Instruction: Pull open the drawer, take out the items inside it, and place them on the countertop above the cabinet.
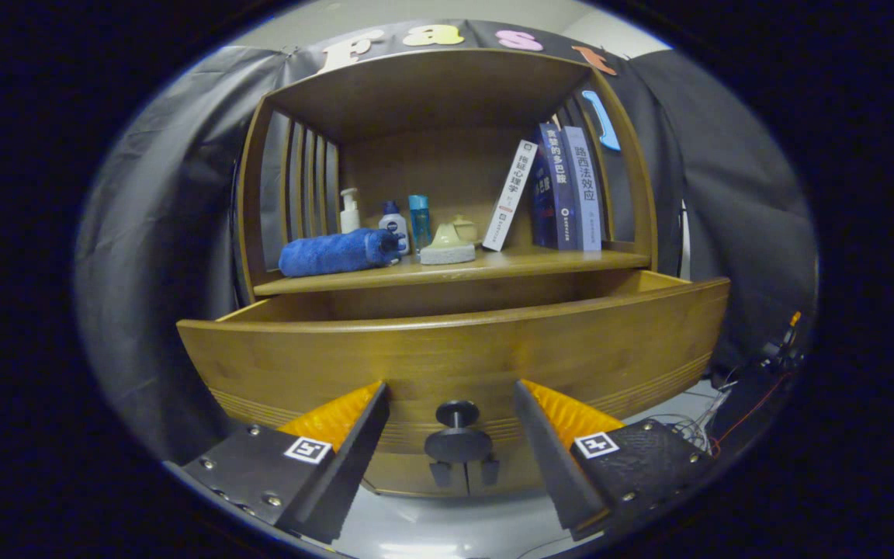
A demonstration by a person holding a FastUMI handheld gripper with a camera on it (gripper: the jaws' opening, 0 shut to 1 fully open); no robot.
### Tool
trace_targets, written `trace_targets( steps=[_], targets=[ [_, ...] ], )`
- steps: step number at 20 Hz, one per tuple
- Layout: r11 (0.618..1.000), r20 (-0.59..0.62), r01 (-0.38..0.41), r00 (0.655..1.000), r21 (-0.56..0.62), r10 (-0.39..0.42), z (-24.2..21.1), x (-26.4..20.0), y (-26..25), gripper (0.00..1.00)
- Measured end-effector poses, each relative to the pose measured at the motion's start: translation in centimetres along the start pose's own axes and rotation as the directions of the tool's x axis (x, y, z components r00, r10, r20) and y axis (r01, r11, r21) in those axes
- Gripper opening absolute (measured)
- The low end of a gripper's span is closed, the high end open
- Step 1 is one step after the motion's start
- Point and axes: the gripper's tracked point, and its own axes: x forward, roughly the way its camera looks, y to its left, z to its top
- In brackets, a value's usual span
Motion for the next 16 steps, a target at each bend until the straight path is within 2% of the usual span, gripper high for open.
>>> trace_targets(
  steps=[2, 16],
  targets=[
    [1.000, 0.001, 0.003, 1.000, -0.023, -0.003, -0.2, -0.1, 0.0, 0.98],
    [1.000, -0.013, 0.010, 1.000, 0.018, -0.010, 0.1, 0.9, 0.4, 0.99]
  ],
)
